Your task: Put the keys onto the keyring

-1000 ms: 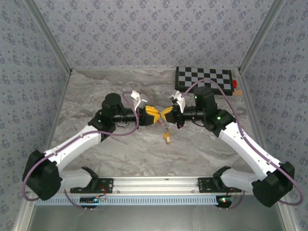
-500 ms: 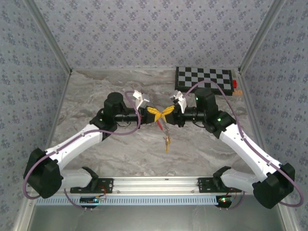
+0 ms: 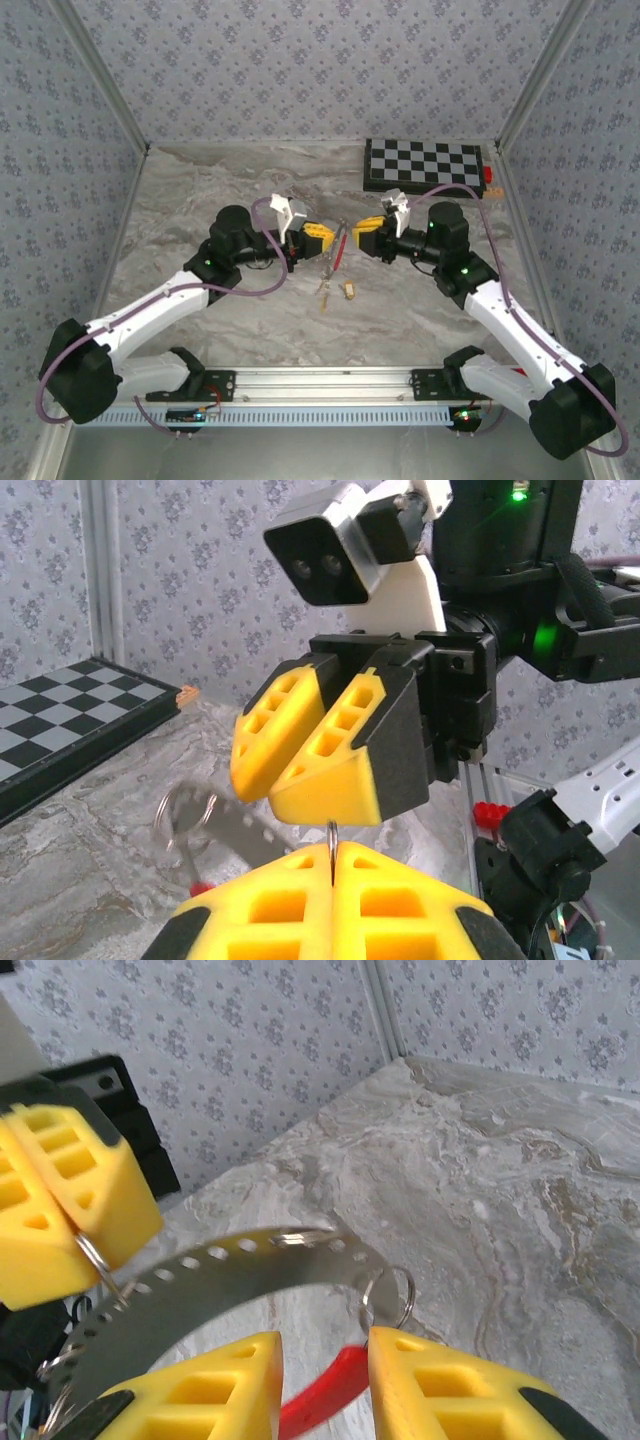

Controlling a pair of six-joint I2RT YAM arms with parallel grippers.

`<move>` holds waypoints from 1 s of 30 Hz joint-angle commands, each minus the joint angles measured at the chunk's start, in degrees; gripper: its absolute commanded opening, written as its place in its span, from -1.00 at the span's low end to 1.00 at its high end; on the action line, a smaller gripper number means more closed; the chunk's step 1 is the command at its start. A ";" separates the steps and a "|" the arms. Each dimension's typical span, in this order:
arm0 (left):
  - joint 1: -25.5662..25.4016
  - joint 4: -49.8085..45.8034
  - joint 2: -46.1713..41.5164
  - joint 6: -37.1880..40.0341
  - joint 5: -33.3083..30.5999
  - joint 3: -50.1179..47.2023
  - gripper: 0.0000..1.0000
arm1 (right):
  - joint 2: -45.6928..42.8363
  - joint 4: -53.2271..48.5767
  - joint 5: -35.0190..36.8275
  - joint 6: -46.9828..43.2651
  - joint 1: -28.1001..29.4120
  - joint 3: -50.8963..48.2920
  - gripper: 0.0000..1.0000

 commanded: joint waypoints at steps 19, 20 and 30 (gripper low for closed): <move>-0.93 22.53 1.67 -13.21 -3.95 -1.02 -1.00 | 4.36 36.34 -0.58 14.80 5.18 -5.32 -0.56; -0.99 22.49 1.70 -13.13 -3.99 -1.04 -1.00 | 4.46 37.06 -0.71 14.86 5.36 -5.37 -0.57; -0.98 22.26 1.60 -12.95 -4.07 -1.23 -1.00 | 4.85 41.92 -0.40 16.19 5.90 -6.05 -0.56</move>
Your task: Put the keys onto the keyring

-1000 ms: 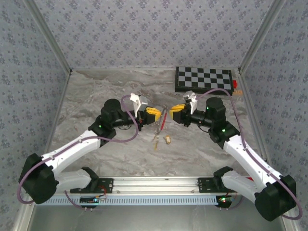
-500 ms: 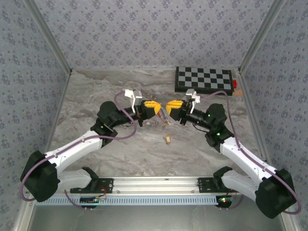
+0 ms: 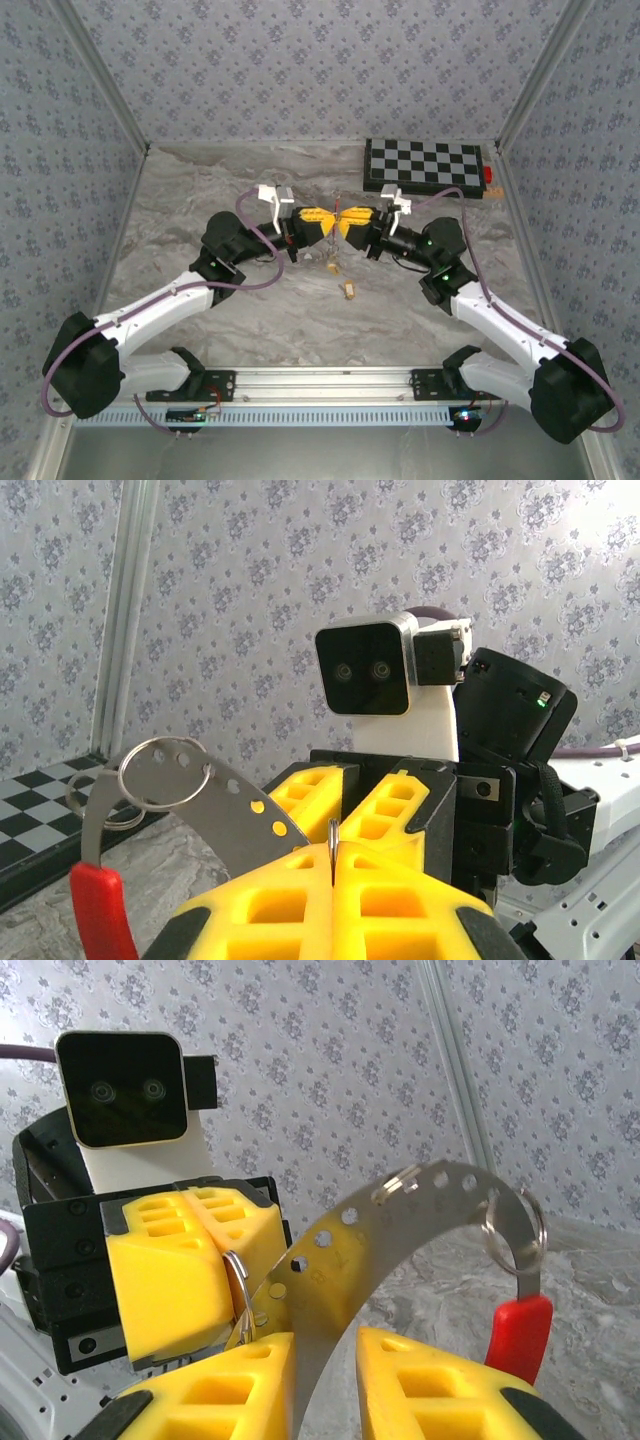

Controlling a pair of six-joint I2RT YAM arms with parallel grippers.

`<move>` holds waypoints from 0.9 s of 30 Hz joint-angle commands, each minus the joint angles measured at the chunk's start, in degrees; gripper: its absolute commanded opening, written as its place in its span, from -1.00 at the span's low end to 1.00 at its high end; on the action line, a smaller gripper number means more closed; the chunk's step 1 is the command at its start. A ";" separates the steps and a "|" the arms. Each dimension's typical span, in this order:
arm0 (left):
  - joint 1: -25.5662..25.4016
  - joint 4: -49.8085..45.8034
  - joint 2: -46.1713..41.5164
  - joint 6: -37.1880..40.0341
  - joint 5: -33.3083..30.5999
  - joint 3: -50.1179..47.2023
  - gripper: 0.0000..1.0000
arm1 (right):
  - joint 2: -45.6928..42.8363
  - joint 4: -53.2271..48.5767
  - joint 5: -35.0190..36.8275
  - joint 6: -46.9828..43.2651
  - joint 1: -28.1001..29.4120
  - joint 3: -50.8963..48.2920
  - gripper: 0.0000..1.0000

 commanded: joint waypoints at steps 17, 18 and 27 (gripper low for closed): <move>-0.29 1.59 -1.54 0.58 -1.86 -0.08 -1.00 | -0.83 7.60 -0.14 2.71 -0.78 -1.48 -0.55; -0.32 1.67 -1.38 0.54 -1.77 0.07 -1.00 | -0.88 7.73 -0.57 2.83 -0.67 -1.40 -0.53; -0.30 1.90 -0.88 0.06 -1.02 0.17 -1.00 | 0.21 8.45 -2.33 3.31 -0.27 0.06 -0.57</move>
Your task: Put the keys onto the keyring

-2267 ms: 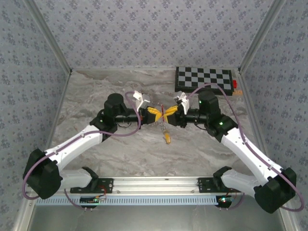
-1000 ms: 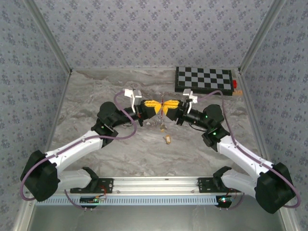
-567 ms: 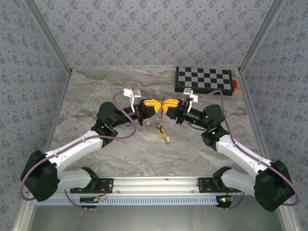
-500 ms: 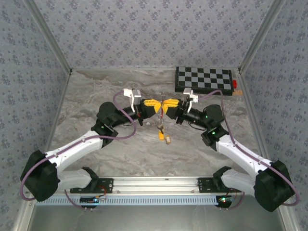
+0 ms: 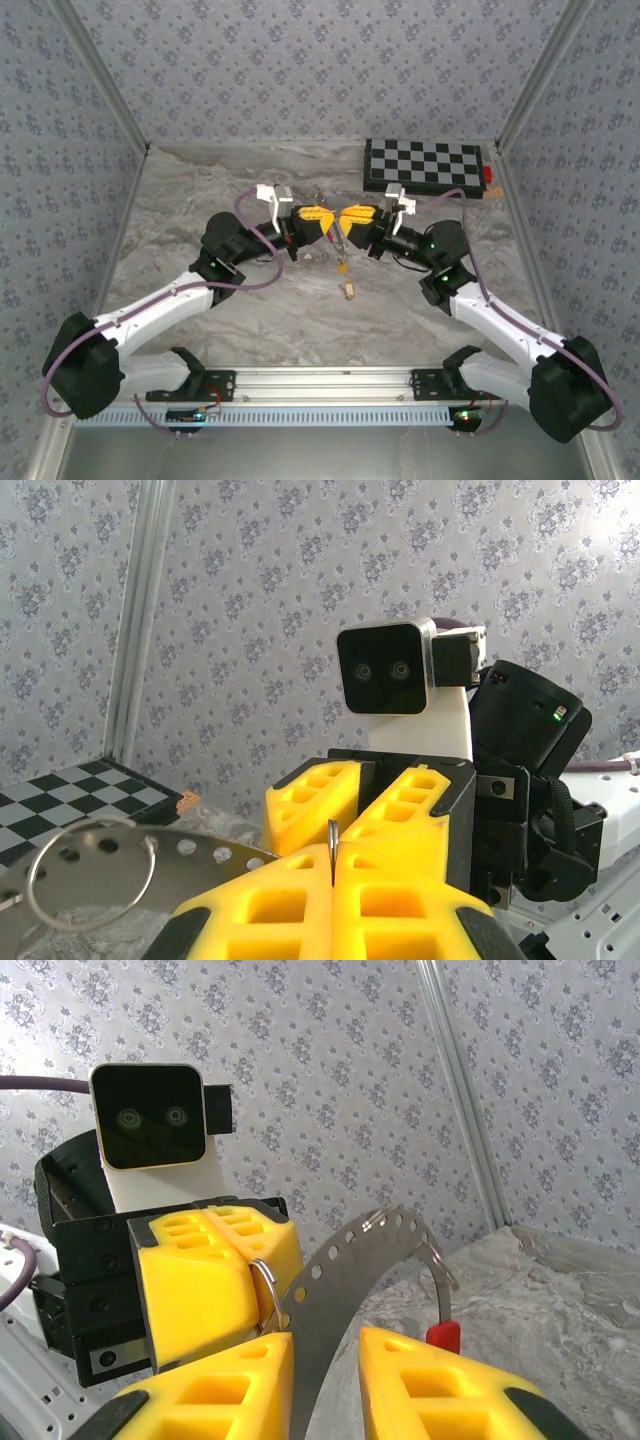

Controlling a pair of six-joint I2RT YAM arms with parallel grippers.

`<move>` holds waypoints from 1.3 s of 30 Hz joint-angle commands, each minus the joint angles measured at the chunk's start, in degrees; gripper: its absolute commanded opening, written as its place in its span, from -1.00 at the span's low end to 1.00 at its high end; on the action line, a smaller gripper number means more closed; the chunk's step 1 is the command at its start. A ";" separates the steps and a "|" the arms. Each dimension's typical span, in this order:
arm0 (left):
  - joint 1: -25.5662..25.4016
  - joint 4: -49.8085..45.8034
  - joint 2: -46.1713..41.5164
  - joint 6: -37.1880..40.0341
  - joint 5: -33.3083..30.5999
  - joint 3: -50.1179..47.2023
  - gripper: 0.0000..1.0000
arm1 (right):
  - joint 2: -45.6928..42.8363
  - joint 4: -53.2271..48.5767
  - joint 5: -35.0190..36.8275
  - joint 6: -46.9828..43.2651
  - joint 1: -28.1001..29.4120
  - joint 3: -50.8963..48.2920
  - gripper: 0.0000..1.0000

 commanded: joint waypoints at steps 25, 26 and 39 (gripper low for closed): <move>-0.45 0.54 -1.00 0.21 0.28 0.60 -1.00 | 1.23 3.22 -2.55 0.68 0.81 2.50 -0.66; -0.45 0.49 -0.92 0.15 0.42 0.72 -1.00 | 1.37 3.40 -2.77 0.62 0.90 2.60 -0.66; -0.57 1.67 -0.28 -0.58 1.46 0.86 -1.00 | 3.58 3.27 -5.21 0.60 1.93 4.06 -0.91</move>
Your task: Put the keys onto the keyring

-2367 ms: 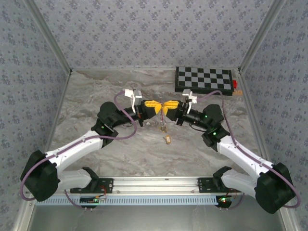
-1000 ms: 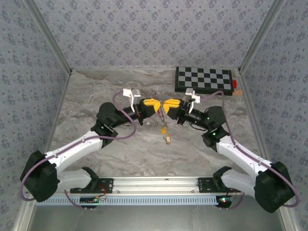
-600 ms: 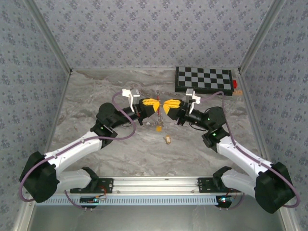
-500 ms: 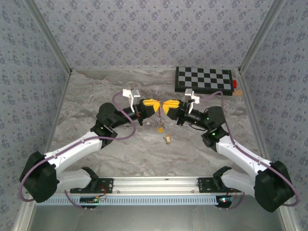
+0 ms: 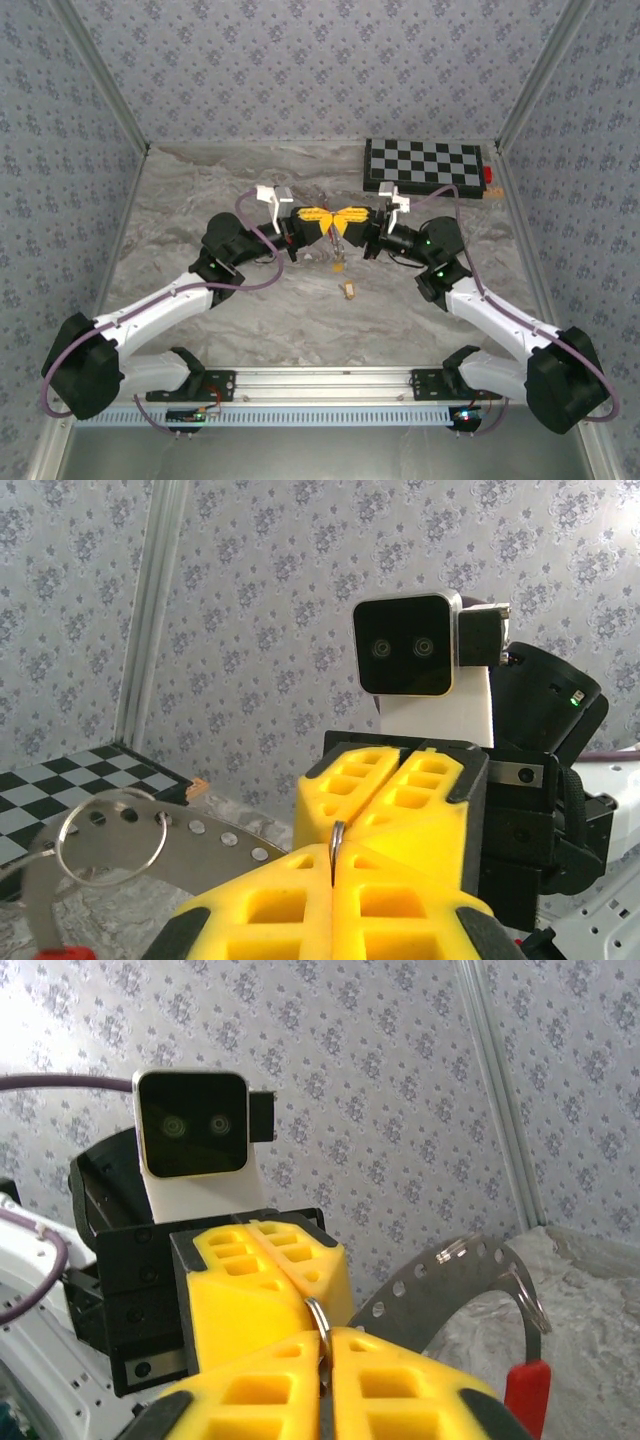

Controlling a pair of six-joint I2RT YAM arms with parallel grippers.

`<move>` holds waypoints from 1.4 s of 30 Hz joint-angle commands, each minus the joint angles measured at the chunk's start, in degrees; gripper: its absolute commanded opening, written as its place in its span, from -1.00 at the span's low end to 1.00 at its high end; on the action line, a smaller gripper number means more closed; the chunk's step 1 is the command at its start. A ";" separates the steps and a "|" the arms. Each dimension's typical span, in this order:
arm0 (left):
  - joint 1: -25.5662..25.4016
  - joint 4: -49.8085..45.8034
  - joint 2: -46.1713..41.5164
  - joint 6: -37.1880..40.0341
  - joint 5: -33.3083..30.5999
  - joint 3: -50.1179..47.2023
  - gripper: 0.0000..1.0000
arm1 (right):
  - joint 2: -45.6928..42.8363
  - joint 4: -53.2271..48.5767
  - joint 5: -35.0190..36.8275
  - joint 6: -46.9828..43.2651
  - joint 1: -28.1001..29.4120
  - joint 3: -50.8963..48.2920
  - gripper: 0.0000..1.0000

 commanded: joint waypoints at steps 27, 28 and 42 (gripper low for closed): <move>7.55 -16.59 -7.61 10.14 7.24 -1.33 -0.43 | 6.46 -80.22 -4.89 -41.65 -2.24 35.48 -1.00; 7.59 -16.57 -7.47 10.23 7.82 -1.37 -0.43 | 7.11 -81.39 -4.64 -41.56 -2.16 36.64 -1.00; 7.38 -17.52 -3.19 10.60 15.70 1.66 -0.44 | 13.56 -93.18 -4.63 -49.38 0.87 44.85 -1.00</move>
